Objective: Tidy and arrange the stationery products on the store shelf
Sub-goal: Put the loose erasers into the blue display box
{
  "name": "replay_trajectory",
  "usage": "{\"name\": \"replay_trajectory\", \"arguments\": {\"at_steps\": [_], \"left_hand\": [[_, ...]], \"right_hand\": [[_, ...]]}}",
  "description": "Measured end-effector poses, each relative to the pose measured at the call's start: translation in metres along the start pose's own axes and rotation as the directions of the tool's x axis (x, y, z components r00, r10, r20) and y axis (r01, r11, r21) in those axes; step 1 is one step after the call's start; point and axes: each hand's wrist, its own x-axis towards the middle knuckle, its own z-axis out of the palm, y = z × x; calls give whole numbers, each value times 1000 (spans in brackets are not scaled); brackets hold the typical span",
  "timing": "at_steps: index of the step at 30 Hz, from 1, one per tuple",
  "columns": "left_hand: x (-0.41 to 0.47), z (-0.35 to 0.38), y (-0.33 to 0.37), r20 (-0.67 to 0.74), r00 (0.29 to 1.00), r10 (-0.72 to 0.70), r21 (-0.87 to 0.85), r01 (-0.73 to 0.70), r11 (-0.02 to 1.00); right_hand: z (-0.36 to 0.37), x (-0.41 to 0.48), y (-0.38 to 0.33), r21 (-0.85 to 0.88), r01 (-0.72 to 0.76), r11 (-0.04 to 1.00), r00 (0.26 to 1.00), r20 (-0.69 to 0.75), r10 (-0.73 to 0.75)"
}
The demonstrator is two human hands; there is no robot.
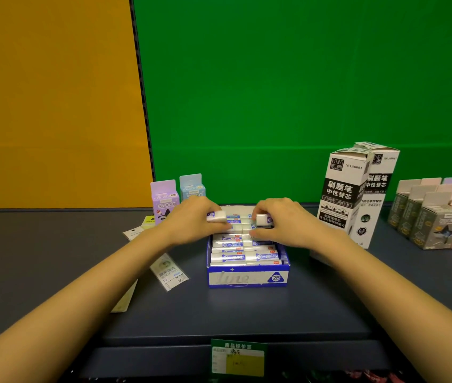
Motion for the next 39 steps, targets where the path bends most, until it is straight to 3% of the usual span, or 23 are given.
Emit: {"name": "replay_trajectory", "arguments": {"at_steps": [4,10,14,18,23,33,36,39], "left_hand": [[-2,-12,4,-81,993,-90,-142,78,987],[-10,-29,8,143,962,-234,-377,271,885],[-18,-33,0,201,957,-207,-306,262,915],[-19,-31,-6,201,963,-179,-325,238,915],[-20,-30,-12,136,983,-122,-318,160,934],[-19,-24,-4,-49,993,-111,-323,90,942],[-18,-17,4,-76,995,-65,-253,44,966],[-15,-8,12,-75,997,1,-78,-7,997]], "right_hand": [[-5,-1,-6,209,2,978,999,53,-13],[0,-1,-2,213,113,971,990,59,-128],[4,-3,4,174,167,971,986,-10,-168],[5,-5,5,-10,197,980,980,-17,-197],[6,-2,2,-158,232,960,972,6,-234],[4,-4,4,-248,180,952,977,-67,-202],[4,-7,4,-242,184,953,977,-58,-204],[6,-10,4,-235,179,955,978,-67,-200]]}}
